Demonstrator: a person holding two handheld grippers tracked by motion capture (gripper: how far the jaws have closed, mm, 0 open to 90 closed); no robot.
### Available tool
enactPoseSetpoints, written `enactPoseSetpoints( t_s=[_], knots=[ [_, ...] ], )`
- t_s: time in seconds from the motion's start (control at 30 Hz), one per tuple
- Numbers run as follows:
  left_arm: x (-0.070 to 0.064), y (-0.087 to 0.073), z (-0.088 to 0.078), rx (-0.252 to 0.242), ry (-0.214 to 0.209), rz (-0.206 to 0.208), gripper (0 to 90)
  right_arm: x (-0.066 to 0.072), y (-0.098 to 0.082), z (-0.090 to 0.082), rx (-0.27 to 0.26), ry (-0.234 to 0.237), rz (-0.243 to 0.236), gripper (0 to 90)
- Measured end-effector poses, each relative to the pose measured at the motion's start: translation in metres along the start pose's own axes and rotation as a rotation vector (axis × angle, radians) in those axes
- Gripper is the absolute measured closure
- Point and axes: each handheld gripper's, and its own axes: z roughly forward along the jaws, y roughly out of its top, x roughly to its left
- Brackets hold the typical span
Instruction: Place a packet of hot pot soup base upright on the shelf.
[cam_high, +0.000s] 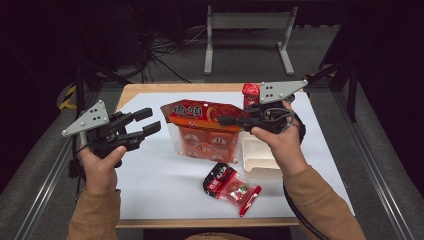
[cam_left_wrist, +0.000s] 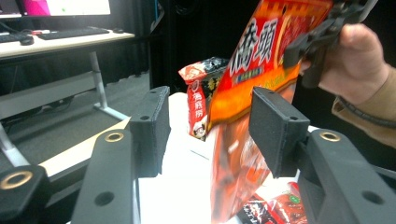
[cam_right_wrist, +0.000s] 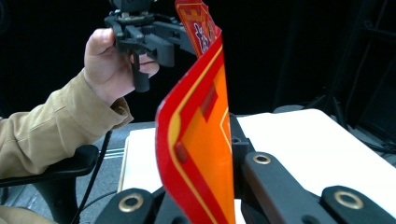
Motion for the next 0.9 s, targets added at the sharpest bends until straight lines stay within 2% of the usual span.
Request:
enactPoseSetpoints(
  t_s=[0.17,0.57,0.7,0.9],
  knots=[
    [0.002,-0.003,0.002,0.020,0.018,0.000,47.7,-0.003,0.005,-0.012,-0.002,-0.035,0.007,89.8],
    [0.009,-0.010,0.006,0.050,0.029,-0.011,45.2,-0.006,0.010,-0.042,-0.006,-0.097,0.021,89.7],
    [0.011,-0.013,0.007,0.077,0.050,-0.003,43.2,-0.007,0.012,-0.053,-0.005,-0.124,0.024,89.7],
    [0.014,-0.016,0.009,0.100,0.057,-0.006,42.8,-0.009,0.011,-0.067,-0.003,-0.161,0.030,89.7]
  ],
)
